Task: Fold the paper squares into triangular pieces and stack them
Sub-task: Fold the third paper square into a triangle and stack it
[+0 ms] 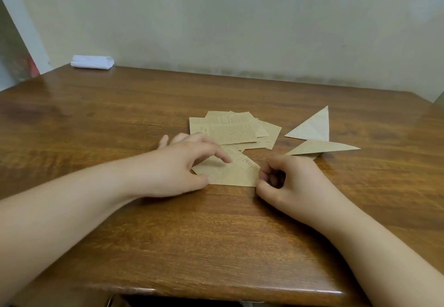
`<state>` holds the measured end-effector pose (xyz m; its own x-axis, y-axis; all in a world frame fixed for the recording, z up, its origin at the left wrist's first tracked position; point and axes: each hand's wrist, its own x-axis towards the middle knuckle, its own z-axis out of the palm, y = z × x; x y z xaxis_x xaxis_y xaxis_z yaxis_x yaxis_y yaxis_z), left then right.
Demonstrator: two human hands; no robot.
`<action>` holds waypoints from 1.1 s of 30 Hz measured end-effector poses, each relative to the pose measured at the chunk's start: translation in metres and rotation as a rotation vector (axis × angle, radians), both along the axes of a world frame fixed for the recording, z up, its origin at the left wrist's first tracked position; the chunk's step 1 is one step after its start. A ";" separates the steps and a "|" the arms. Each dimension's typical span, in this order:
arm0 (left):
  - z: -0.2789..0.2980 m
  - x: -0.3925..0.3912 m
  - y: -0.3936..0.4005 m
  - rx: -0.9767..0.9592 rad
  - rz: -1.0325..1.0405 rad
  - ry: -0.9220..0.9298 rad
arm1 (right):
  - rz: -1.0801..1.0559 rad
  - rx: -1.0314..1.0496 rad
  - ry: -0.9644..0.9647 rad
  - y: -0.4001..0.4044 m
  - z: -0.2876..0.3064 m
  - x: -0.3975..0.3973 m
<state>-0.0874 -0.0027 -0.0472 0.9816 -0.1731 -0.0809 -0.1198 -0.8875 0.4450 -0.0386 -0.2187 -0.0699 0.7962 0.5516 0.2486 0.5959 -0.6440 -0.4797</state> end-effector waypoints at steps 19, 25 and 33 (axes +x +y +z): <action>-0.008 0.019 -0.009 -0.102 -0.119 -0.002 | 0.070 -0.040 -0.088 0.019 -0.002 -0.001; -0.005 0.017 0.003 -0.110 -0.135 0.077 | -0.025 -0.067 -0.021 0.000 0.002 -0.003; -0.006 0.012 0.008 -0.115 -0.111 0.096 | -0.130 -0.063 0.077 -0.014 0.010 -0.005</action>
<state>-0.0750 0.0056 -0.0529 0.9445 -0.2939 -0.1466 -0.1666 -0.8135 0.5572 -0.0435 -0.2331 -0.0599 0.8775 0.4547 0.1524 0.4683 -0.7436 -0.4773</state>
